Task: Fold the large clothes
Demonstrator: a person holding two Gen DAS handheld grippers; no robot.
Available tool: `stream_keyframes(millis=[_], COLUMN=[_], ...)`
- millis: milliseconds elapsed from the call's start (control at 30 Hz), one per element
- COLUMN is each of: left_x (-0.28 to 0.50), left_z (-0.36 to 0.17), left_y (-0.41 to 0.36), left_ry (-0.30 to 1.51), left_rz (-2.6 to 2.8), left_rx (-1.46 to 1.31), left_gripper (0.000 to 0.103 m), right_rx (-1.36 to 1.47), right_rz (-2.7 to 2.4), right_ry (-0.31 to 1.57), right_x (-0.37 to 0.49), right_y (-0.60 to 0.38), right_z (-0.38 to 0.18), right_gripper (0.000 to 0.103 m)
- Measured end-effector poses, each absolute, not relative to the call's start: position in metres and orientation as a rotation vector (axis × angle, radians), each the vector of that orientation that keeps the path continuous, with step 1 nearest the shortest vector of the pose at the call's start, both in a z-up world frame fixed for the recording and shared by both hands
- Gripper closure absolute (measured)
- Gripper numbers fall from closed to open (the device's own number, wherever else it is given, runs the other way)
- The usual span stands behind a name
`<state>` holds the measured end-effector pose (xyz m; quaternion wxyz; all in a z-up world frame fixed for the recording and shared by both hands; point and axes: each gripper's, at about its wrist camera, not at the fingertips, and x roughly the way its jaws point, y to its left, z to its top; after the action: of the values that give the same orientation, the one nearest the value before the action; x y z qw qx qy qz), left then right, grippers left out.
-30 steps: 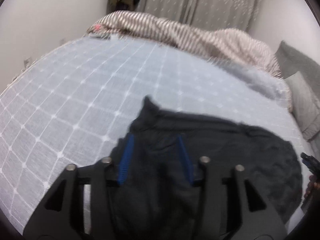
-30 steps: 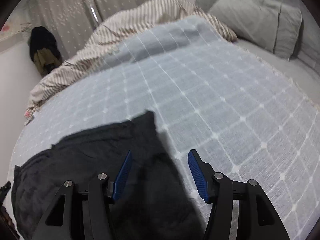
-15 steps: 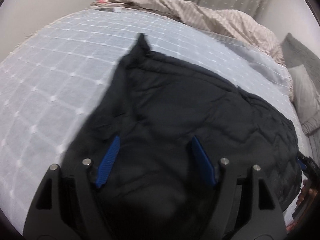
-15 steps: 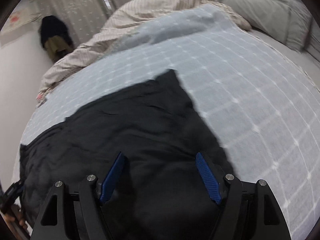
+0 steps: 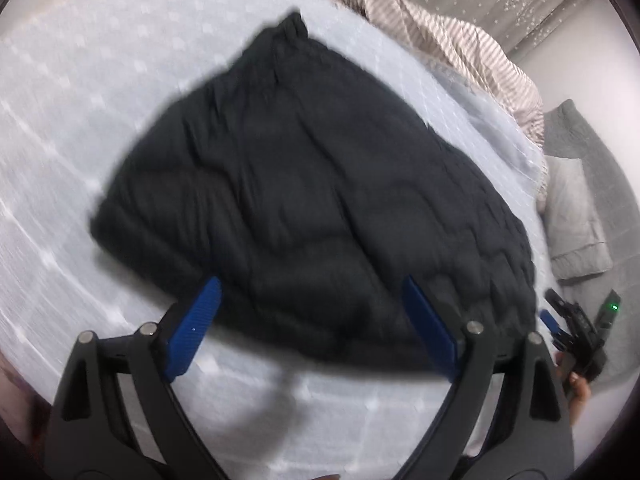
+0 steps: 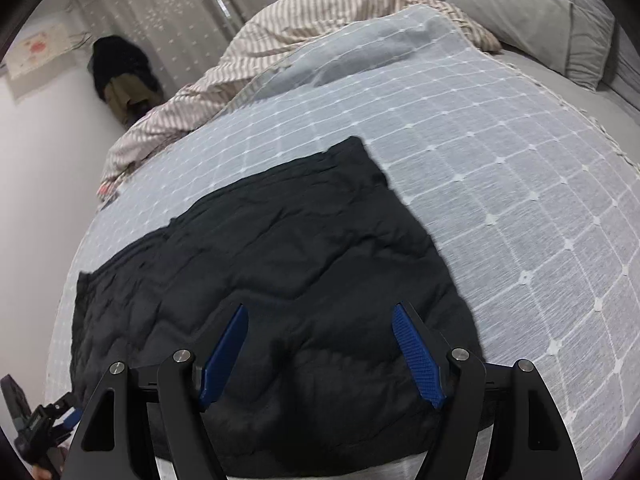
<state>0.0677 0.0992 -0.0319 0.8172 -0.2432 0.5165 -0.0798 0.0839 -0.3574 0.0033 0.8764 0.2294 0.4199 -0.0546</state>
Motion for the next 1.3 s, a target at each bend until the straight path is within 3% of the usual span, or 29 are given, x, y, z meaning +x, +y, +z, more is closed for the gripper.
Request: stream_keyframes(millis=[200,767,833,933,1100,1300], left_x=[0.063,0.095,0.099,0.105,0.111,0.089], left_z=[-0.059,-0.097,-0.097,-0.098,-0.086,-0.031], left_y=[0.095,0.11,0.114,0.122,0.132,0.136], left_ry=[1.162,0.914,0.888,0.859,0.81,0.681], left_rz=[-0.241,-0.12,-0.088,-0.039,-0.029,-0.009], left_rx=[-0.662,-1.131,-1.165,-1.196,-1.147,-0.959], left_gripper=[0.011,0.011,0.016,0.032,0.077,0.086], right_rx=[0.44,0.305,0.262,0.223,0.178,0.16], right_rz=[-0.082,0.002,0.027,0.064,0.137,0.218], right_ry=[0.901,0.905,0.897,0.879,0.854,0.814], right_x=[0.083,0.093,0.094,0.094,0.099,0.101], right_y=[-0.329,-0.265,-0.253,-0.237,-0.205,-0.172], right_z=[0.0,-0.007,-0.008,-0.008,-0.009,0.001], right_gripper=[0.027,0.027,0.027,0.027,0.027,0.028])
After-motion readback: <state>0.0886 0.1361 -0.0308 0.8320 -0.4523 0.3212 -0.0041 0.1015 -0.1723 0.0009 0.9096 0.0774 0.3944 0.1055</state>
